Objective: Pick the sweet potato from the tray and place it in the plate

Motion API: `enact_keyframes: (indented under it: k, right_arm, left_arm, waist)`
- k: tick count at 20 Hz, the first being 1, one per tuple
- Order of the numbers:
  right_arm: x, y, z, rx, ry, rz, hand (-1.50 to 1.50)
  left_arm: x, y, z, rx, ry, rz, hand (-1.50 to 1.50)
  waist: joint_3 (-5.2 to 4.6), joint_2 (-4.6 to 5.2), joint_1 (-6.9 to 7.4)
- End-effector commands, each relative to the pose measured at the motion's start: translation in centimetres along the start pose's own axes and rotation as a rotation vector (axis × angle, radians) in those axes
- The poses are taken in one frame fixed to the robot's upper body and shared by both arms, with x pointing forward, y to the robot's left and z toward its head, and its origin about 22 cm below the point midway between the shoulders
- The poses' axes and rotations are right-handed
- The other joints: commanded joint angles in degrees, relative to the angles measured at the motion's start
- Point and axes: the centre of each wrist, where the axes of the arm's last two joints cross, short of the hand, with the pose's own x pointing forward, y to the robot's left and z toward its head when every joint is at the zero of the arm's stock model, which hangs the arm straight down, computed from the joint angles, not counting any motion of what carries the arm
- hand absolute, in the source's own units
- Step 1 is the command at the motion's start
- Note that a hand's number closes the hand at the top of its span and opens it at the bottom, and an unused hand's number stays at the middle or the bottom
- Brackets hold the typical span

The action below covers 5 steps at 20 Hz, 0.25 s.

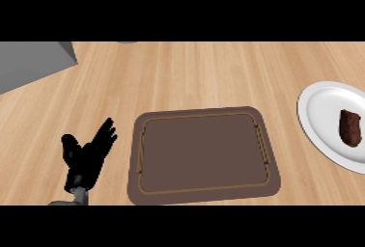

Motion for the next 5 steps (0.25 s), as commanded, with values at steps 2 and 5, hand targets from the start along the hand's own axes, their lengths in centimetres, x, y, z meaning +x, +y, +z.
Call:
enact_keyframes:
  k: [2,5]
  right_arm:
    - [1.5,-0.7,3.9,0.002,0.014,0.037,-1.5]
    - [-0.7,-1.5,5.9,0.019,0.02,0.037,-1.5]
  left_arm:
    - [-0.8,0.6,-0.7,0.005,0.006,0.009,0.0]
    - [-1.1,-0.1,0.4,0.008,-0.002,0.004,0.0]
  waist:
    - [-0.03,0.11,0.07]
    - [0.0,0.08,0.16]
